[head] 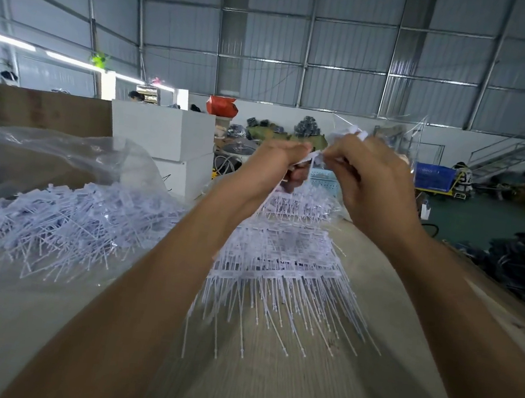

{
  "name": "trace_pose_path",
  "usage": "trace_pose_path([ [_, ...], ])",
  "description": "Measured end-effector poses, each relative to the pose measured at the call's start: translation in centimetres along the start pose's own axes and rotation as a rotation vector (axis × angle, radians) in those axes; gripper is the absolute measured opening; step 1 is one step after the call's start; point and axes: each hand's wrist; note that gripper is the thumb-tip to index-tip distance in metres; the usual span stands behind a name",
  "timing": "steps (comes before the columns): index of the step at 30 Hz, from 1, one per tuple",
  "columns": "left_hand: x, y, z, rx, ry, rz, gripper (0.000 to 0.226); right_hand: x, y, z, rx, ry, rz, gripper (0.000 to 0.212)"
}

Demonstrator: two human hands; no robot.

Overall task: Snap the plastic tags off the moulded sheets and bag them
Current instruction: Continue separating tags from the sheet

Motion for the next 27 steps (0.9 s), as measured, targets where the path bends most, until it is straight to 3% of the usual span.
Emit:
trace_pose_path([
  [2, -0.1, 0.0, -0.2, 0.018, -0.042, 0.019, 0.035, -0.1, 0.1, 0.1, -0.008, 0.021, 0.002, 0.007],
  [6, 0.2, 0.2, -0.4, 0.151, -0.308, 0.265, 0.036, -0.4, -0.1, 0.3, -0.024, -0.098, 0.211, 0.007],
  [12, 0.6, 0.9, 0.7, 0.142, -0.528, 0.462, 0.028, 0.1, 0.0, 0.7, -0.045, -0.150, 0.429, 0.006],
  [16, 1.1, 1.3, 1.1, 0.053, -0.515, 0.557, 0.030, 1.9, 1.0, 1.3, -0.092, 0.005, 0.517, 0.007],
  [18, 1.4, 1.2, 1.4, 0.075, -0.511, 0.607, 0.030, 2.6, 1.6, 1.3, -0.118, -0.087, 0.621, 0.010],
  [23, 0.5, 0.8, 0.9, 0.089, -0.560, 0.594, 0.024, 2.1, 1.3, 1.0, -0.091, -0.369, 0.700, 0.031],
  [27, -0.2, 0.7, 0.3, 0.085, -0.554, 0.512, 0.022, 1.1, 0.6, 1.0, -0.178, -0.462, 0.685, 0.018],
])
Point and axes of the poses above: each hand's wrist, its own y-axis away from the middle knuckle, its own z-axis out of the palm, x = y × z, and after that the axes turned 12 degrees about x, right-handed
